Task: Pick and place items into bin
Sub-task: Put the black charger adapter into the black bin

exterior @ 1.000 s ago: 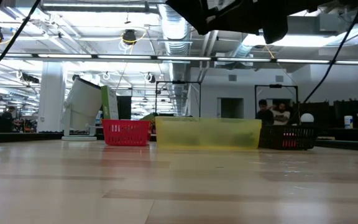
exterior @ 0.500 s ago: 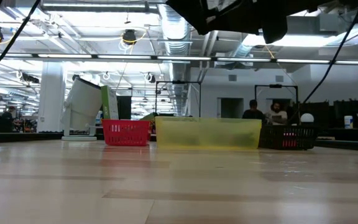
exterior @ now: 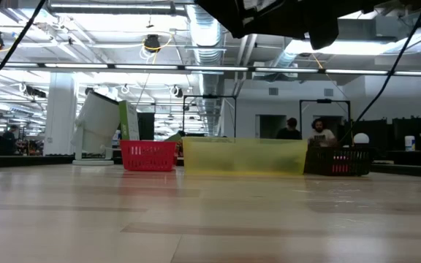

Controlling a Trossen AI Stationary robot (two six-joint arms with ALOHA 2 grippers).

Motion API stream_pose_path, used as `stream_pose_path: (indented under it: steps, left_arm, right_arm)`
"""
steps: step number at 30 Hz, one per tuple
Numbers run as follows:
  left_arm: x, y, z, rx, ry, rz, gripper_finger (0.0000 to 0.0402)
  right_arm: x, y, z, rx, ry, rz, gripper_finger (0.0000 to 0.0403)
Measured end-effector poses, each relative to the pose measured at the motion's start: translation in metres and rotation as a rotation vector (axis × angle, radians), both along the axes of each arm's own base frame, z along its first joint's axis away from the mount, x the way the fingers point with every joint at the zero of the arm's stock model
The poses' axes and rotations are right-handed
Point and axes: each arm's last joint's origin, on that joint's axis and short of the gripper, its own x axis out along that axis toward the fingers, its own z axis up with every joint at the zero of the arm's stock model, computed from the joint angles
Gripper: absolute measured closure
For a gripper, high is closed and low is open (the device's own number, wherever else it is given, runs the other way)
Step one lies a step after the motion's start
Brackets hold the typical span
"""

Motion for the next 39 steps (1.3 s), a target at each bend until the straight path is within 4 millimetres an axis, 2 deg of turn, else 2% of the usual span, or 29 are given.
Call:
stream_pose_path:
  steps: [3, 29, 33, 39]
  left_arm:
    - [-0.001, -0.001, 0.000, 0.010, -0.003, 0.004, 0.0248]
    - [-0.007, -0.004, -0.002, 0.017, 0.005, 0.064, 0.0248]
    - [-0.009, -0.006, -0.001, 0.057, 0.012, 0.056, 0.0235]
    - [-0.010, -0.009, -0.001, 0.060, 0.014, 0.048, 0.0194]
  right_arm:
    - [0.000, 0.000, 0.000, 0.000, 0.000, 0.001, 0.0263]
    - [-0.001, 0.002, 0.000, 0.005, -0.001, 0.015, 0.0263]
    - [-0.001, 0.002, -0.001, -0.001, 0.003, -0.007, 0.0261]
    - [-0.002, 0.001, 0.000, -0.001, 0.001, -0.012, 0.0262]
